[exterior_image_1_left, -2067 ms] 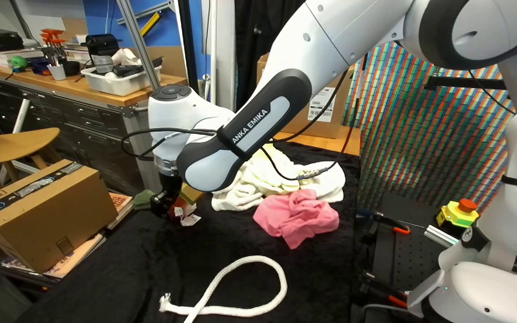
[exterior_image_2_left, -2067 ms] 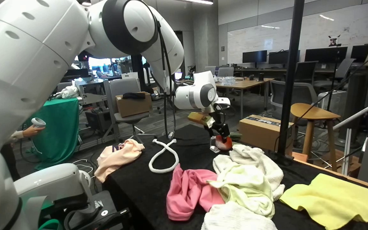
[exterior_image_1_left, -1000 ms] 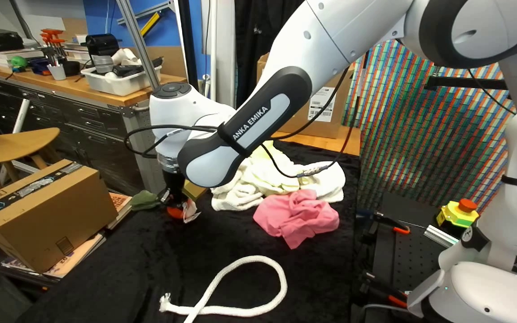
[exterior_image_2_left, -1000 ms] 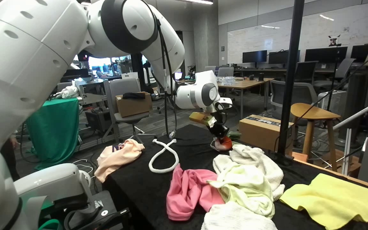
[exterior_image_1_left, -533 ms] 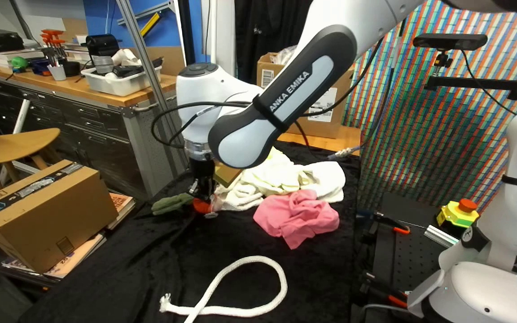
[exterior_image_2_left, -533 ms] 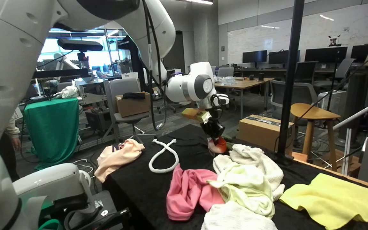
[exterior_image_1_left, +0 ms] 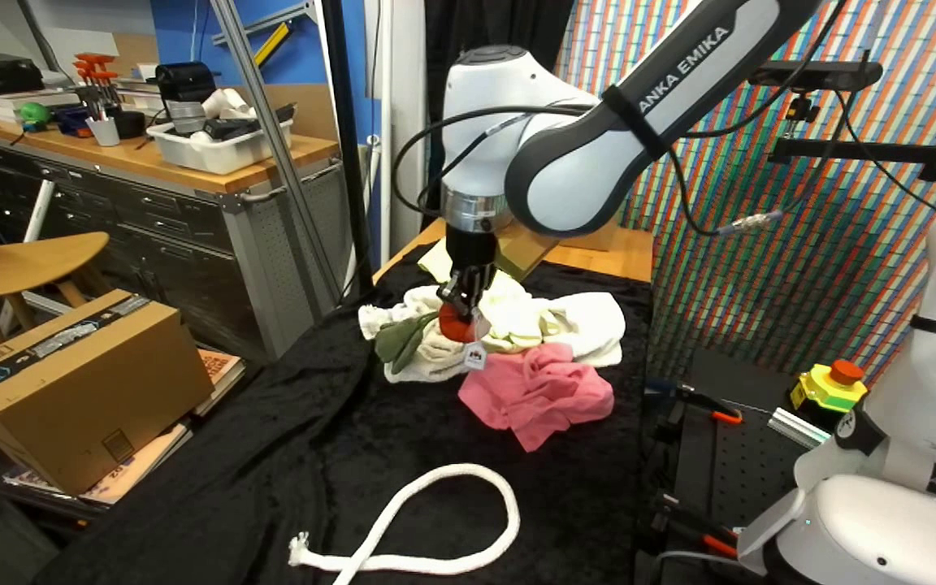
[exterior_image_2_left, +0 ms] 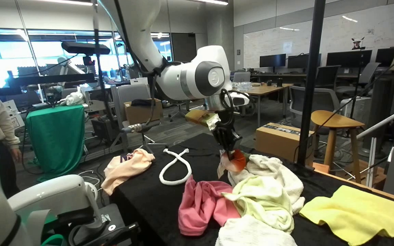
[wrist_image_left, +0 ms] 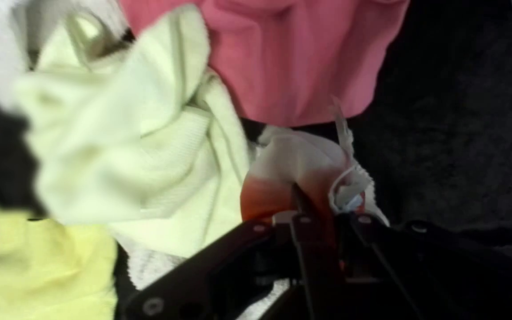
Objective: Pile up all the things on the table on the white shirt
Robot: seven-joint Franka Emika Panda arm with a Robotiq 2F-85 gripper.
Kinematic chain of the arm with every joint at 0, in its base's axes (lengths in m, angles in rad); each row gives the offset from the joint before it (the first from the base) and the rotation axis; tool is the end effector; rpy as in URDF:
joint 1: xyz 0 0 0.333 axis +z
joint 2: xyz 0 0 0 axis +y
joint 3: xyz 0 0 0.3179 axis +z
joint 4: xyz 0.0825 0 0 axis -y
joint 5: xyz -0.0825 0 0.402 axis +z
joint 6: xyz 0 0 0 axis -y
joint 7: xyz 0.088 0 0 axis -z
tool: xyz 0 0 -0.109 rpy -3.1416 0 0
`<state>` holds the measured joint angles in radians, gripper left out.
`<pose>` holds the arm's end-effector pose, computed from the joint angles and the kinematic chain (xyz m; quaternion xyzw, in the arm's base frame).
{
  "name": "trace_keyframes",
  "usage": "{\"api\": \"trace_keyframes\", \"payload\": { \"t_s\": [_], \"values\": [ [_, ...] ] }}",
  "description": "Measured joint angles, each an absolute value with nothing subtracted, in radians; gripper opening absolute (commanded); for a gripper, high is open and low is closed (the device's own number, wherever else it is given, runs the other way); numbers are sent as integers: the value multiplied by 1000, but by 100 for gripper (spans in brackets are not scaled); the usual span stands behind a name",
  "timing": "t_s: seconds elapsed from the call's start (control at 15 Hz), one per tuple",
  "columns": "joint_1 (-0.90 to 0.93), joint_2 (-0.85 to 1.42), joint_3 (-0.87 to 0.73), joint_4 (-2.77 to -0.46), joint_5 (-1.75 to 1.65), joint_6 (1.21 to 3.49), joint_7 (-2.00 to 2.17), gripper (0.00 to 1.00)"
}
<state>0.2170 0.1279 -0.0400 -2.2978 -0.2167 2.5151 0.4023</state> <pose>0.5369 0.0976 0.2878 0.9962 -0.0272 0.0624 0.0542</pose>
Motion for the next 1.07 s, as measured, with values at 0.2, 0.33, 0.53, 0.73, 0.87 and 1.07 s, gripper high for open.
{"api": "trace_keyframes", "payload": {
  "t_s": [0.2, 0.33, 0.53, 0.73, 0.87, 1.07],
  "values": [
    [154, 40, -41, -2394, -231, 2516, 406, 9],
    [121, 18, -40, -2427, -249, 2520, 418, 9],
    [94, 27, -36, -2445, -273, 2528, 456, 9],
    [89, 52, -33, -2445, -305, 2530, 513, 13],
    [89, 67, -30, -2445, -310, 2532, 537, 38],
    [89, 78, -28, -2445, -310, 2537, 556, 57]
  ]
}}
